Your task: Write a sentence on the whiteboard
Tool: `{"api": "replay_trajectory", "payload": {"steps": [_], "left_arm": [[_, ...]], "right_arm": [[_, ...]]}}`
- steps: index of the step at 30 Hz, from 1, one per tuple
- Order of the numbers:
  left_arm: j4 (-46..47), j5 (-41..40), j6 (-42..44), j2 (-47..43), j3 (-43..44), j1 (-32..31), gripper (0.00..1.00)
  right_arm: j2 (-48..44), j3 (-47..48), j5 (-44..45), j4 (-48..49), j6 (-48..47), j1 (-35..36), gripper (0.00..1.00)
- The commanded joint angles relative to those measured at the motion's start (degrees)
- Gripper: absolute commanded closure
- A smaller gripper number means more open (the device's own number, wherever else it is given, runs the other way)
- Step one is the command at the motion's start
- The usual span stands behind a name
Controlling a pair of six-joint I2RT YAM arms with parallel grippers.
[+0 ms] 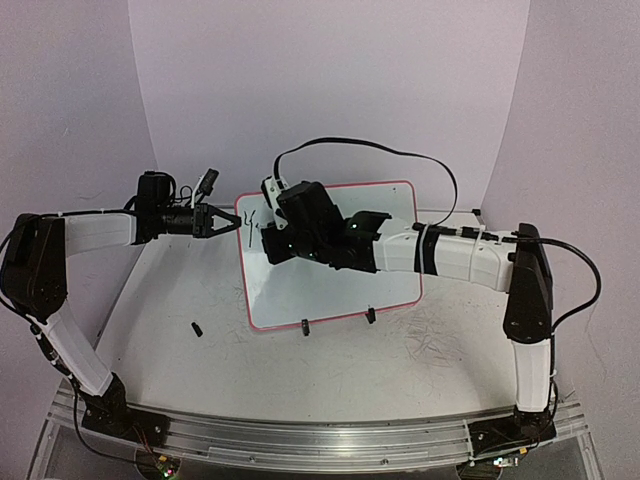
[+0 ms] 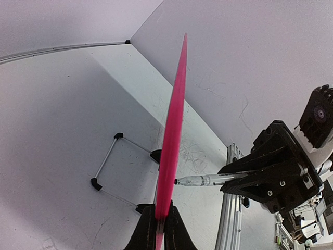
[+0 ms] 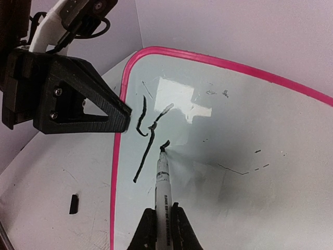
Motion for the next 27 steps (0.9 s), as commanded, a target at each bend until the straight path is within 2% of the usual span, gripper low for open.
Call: {"api": "replay_trajectory", "payload": {"steps": [1,18,27], "left_arm": [[1.58,2.58,-1.09,-2.14,0.83,-0.1,1.0],[1.58,2.44,-1.09,-2.37,0.71,-0.09,1.0],[1.58,2.53,-1.09,-2.39,0.7,-0.09,1.0]], "right_arm": [[0.12,-0.21,-0.23,-1.29,1.52,-0.1,1.0],[-2.06,-4.54,0.04,-1.43,2.92,0.21,1.0],[-4.14,-6.36,4.65,-1.18,3.81,0.12,1.0]]}}
